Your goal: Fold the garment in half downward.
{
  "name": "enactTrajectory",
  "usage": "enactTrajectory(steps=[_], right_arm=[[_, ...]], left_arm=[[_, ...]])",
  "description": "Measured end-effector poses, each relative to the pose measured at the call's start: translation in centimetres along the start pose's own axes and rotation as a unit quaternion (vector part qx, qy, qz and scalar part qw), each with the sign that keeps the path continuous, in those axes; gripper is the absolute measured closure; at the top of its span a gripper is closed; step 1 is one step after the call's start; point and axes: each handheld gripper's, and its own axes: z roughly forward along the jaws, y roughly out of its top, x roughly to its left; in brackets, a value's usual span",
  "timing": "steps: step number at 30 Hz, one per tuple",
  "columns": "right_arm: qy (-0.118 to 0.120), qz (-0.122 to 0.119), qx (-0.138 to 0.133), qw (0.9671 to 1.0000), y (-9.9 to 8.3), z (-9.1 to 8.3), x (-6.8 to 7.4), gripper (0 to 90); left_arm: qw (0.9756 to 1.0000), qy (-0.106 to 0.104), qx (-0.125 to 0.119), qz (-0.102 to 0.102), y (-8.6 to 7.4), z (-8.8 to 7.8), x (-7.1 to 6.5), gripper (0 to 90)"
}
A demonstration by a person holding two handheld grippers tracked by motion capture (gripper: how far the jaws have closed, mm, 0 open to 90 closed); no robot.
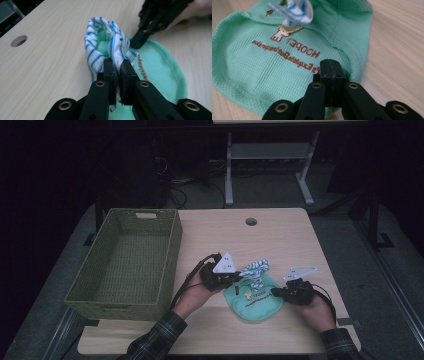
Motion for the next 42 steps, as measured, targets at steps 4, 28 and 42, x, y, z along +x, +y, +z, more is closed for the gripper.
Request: enactTrajectory(steps=[4,28,42], right_arm=[[-0.002,-0.002,0.000,1.0000,0.0,0.0,0.0,90.0],[-0.008,-0.015,0.012,0.9998,-1.8,-1.7,1.6,90.0],[-0.033,0.000,-0.017,0.9993,-1.6,-3.3,-0.3,90.0]], left_arm=[[0.9998,-0.016,-0.002,0.006,0.2,0.1,-1.1,85.2],[0.9947,-0.089,0.031,0.043,-0.6,4.3,-6.2,85.2],[0.9885,-0.101,0.096,0.058,-2.3,6.4,-6.3,84.7]])
